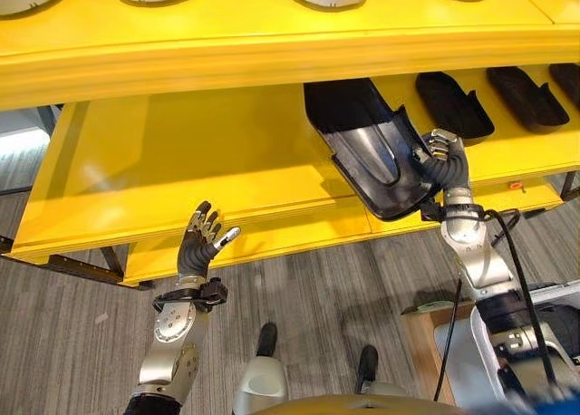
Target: Move parts from the plastic box to the shelf.
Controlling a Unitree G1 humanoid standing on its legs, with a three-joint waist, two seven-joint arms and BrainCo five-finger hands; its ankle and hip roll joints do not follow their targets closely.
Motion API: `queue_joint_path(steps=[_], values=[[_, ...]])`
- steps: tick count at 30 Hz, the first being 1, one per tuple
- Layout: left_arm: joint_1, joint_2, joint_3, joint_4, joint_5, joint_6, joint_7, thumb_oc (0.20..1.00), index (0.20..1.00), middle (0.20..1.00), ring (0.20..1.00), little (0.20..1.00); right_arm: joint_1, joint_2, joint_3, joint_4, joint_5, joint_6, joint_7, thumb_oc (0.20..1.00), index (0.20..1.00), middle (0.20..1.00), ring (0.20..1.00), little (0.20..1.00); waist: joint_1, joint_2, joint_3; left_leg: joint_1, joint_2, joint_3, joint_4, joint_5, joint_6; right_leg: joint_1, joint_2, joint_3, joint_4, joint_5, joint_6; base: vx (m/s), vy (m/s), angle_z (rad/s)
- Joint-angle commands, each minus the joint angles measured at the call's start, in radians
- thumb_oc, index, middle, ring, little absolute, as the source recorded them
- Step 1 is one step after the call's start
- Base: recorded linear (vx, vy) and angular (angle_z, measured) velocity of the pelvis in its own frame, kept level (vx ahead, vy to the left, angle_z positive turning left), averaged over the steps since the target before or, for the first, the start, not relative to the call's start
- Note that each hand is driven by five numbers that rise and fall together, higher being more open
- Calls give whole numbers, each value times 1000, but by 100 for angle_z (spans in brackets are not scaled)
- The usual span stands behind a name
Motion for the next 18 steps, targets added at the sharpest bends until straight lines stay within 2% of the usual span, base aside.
queue_joint_path(steps=[1,8,9,12,16,18], values=[[25,47,-13,-124,-19,-58,12,1000,1000,1000,1000,1000,-174,-84,-17,33,68,-38,-17,200,200,200,200,200,8,-16,-41,-105,43,14,71,20,11,28,-19,-37,82,-62,14,-1,-2,13],[-4,78,-41,-137,-59,-74,20,1000,1000,1000,1000,1000,-420,-172,39,277,179,-30,-27,200,200,200,200,200,44,-5,17,-197,26,-32,129,15,15,-32,-29,-72,147,-82,12,-40,-9,21],[-27,97,-53,-150,-69,-84,26,1000,1000,1000,1000,1000,-545,-216,78,386,209,-27,-37,200,200,200,200,200,59,12,50,-242,20,-52,164,9,18,-67,-34,-82,187,-96,10,-81,4,21],[-57,110,-66,-161,-80,-93,32,1000,1000,1000,1000,1000,-652,-242,106,486,250,-26,-45,200,200,200,200,200,73,26,81,-286,8,-68,213,-6,20,-106,-41,-85,238,-111,11,-98,10,19],[-102,116,-97,-164,-92,-108,39,1000,1000,1000,1000,1000,-777,-259,138,629,328,-34,-44,200,200,200,200,200,88,44,108,-344,-13,-88,295,-37,18,-157,-50,-86,315,-139,8,-57,12,14],[-132,121,-116,-169,-99,-115,50,1000,1000,1000,1000,1000,-858,-254,160,725,381,-35,-41,200,200,200,200,200,98,49,122,-372,-21,-94,371,-81,24,-185,-58,-80,393,-172,4,-41,30,16]])
